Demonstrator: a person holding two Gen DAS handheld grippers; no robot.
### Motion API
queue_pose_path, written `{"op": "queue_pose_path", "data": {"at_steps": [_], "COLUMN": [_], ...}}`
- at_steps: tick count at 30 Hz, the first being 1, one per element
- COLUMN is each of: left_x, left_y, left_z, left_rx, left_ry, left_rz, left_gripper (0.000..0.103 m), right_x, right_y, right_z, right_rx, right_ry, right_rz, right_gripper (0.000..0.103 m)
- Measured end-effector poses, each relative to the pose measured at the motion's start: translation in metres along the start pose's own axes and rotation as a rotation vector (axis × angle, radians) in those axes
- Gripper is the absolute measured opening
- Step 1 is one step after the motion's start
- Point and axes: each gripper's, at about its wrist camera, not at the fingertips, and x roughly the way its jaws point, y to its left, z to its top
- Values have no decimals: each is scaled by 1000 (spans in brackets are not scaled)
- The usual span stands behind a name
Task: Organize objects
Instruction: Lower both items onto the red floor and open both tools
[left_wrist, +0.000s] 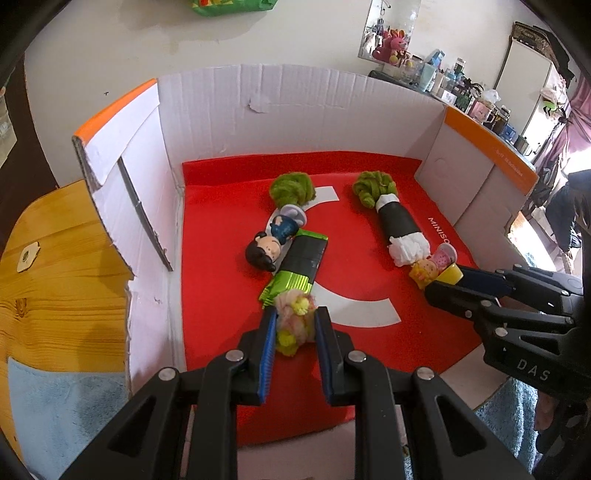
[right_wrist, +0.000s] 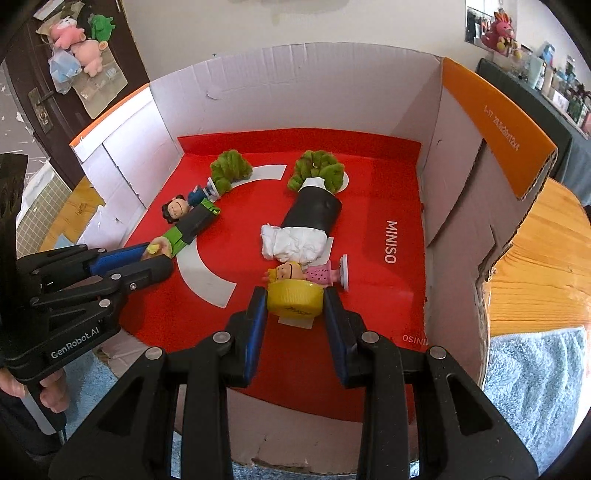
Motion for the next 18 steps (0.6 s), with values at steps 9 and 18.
{"op": "queue_pose_path", "data": {"at_steps": [9,18], "left_x": [-1,-2], "left_y": [0,1], "left_z": [0,0], "left_rx": [0,-3], "left_ry": [-1,-1], "left_rz": [3,2], "left_gripper": [21,25], "right_x": [0,1], "right_y": [1,1], "right_z": [1,1], "right_rx": [9,7], "right_ry": [-2,-1], "right_rz": [2,2], "right_gripper": [30,30]}}
